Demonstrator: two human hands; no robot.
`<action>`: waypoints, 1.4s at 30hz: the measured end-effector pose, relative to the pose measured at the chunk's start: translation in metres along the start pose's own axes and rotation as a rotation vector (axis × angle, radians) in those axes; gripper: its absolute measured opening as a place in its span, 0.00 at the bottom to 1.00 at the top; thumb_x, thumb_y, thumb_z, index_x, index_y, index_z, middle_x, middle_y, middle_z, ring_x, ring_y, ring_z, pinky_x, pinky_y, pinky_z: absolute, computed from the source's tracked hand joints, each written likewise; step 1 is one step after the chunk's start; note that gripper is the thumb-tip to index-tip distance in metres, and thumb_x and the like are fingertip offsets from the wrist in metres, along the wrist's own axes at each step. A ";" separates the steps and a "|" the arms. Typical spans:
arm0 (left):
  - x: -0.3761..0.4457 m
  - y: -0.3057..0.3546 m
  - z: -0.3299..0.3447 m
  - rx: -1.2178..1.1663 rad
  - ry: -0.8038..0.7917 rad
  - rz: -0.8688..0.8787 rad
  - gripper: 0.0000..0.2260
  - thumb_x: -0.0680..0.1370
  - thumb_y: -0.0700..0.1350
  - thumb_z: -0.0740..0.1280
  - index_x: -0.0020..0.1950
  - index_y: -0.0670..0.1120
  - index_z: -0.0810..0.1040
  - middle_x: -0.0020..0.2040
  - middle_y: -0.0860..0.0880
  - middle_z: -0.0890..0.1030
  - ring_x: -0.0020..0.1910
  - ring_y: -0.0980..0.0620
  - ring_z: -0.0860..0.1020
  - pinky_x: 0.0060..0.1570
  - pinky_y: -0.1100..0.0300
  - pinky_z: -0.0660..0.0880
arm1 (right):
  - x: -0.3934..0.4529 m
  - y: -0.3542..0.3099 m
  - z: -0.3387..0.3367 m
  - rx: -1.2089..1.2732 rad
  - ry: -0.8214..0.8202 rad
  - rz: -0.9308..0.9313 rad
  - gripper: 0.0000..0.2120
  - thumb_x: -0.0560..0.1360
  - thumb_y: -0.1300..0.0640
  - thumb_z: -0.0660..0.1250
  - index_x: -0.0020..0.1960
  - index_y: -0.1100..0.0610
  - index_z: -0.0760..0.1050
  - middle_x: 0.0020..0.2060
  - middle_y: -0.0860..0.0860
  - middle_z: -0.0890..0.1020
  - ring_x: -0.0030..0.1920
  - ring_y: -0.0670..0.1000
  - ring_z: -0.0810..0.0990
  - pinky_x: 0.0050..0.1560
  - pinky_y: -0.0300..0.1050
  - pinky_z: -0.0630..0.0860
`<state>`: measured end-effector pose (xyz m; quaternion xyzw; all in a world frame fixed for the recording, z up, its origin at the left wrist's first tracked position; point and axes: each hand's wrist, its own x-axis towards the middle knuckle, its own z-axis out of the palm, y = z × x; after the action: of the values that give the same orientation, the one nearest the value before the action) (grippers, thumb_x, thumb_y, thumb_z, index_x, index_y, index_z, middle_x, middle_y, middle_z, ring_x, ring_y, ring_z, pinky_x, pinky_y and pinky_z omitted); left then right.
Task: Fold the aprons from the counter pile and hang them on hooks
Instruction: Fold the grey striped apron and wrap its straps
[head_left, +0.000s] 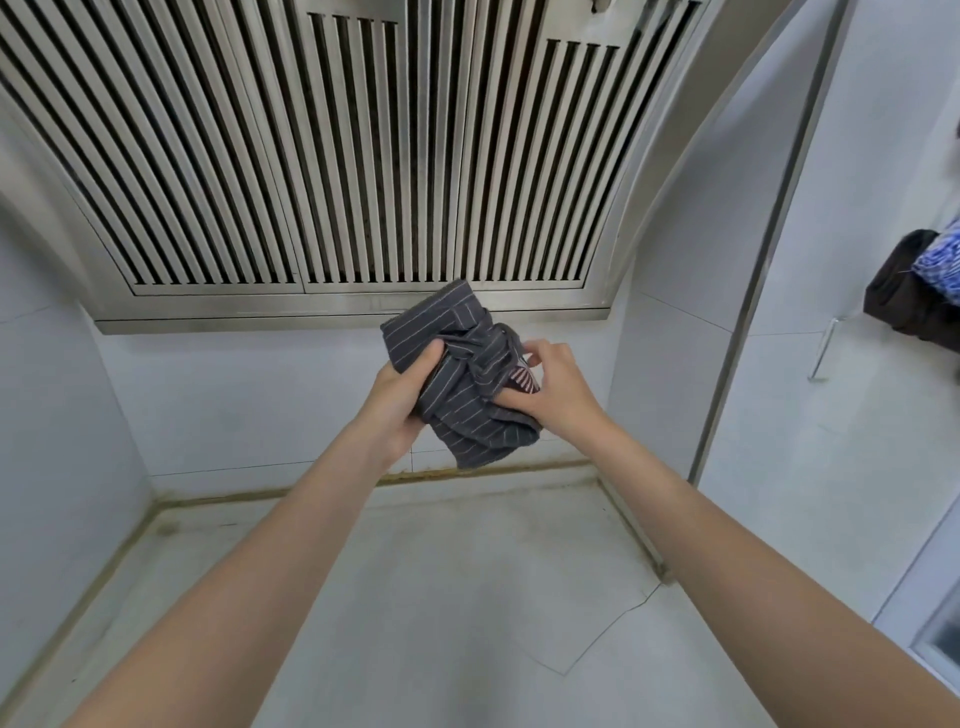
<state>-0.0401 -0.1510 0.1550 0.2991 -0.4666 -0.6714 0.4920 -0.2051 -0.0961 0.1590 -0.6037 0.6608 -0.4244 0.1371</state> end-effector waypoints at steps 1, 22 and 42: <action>0.000 0.001 0.001 -0.026 -0.017 0.005 0.13 0.79 0.49 0.63 0.62 0.48 0.74 0.56 0.45 0.81 0.54 0.47 0.80 0.49 0.54 0.78 | 0.000 0.002 0.000 0.019 -0.056 0.048 0.29 0.66 0.44 0.75 0.61 0.54 0.71 0.55 0.49 0.70 0.57 0.49 0.71 0.59 0.45 0.71; -0.016 0.011 0.027 0.180 -0.283 -0.165 0.07 0.75 0.35 0.65 0.51 0.45 0.76 0.45 0.44 0.83 0.39 0.49 0.82 0.35 0.57 0.79 | -0.053 0.044 -0.050 -1.223 0.209 -0.835 0.21 0.71 0.56 0.67 0.62 0.62 0.70 0.60 0.58 0.75 0.54 0.58 0.76 0.53 0.50 0.74; -0.034 -0.014 0.071 0.552 -0.663 0.320 0.08 0.76 0.33 0.65 0.48 0.45 0.71 0.43 0.49 0.76 0.41 0.55 0.76 0.41 0.61 0.76 | -0.078 -0.008 -0.129 0.259 -0.053 0.327 0.08 0.76 0.58 0.67 0.44 0.63 0.79 0.38 0.53 0.82 0.36 0.47 0.80 0.42 0.36 0.80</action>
<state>-0.0949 -0.0942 0.1676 0.1125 -0.8005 -0.4970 0.3156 -0.2703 0.0273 0.2166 -0.4766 0.6861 -0.4618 0.2980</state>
